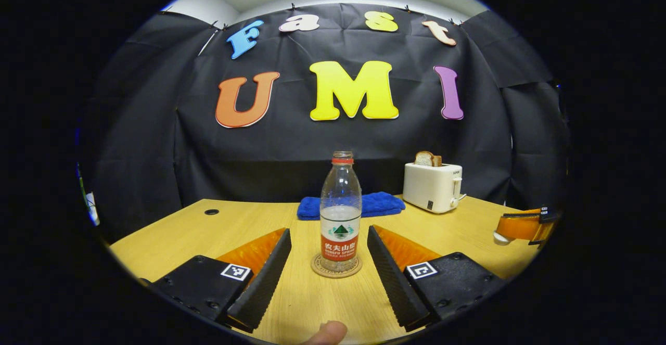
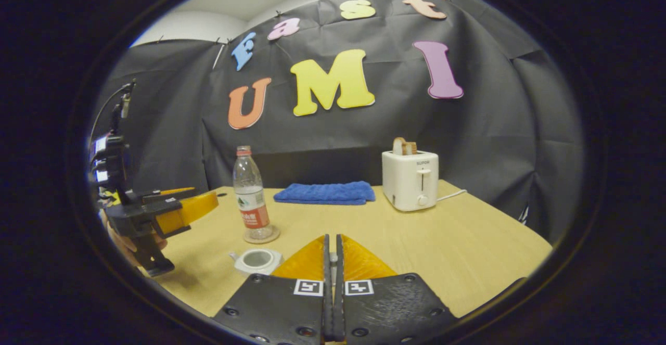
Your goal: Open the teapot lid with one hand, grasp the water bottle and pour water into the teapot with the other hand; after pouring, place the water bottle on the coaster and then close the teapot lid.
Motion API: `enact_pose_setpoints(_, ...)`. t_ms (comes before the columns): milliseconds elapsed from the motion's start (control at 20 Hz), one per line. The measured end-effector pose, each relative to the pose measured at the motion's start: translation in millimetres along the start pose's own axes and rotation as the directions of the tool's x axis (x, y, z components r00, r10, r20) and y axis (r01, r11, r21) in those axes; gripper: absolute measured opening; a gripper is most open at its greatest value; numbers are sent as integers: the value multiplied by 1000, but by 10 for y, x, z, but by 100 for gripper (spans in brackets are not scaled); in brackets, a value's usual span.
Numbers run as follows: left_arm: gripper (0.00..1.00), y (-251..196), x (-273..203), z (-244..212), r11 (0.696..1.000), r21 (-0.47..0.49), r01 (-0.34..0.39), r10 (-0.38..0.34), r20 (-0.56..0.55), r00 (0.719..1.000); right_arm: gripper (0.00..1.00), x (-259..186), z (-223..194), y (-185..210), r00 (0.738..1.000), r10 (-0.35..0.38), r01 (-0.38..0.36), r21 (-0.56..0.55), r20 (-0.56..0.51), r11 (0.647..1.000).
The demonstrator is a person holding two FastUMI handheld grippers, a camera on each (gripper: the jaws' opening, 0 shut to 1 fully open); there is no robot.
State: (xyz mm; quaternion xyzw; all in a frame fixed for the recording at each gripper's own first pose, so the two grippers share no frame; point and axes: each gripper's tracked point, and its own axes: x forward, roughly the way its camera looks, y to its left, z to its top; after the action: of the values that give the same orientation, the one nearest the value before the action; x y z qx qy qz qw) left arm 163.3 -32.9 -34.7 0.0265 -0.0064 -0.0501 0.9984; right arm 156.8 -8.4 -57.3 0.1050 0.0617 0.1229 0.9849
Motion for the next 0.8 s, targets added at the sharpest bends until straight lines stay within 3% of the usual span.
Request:
enact_pose_setpoints(400, 93, 422, -926, 195, 997, 18, -78, 79, -13, 997, 1, 163, 81, 619, 990, 139, -139, 6, 15, 990)
enact_pose_setpoints(800, 93, 659, -1445, 420, 997, 7, -73, 73, -1, 997, 0, 523, -258, 819, 994, 99, -102, -54, -55, 993)
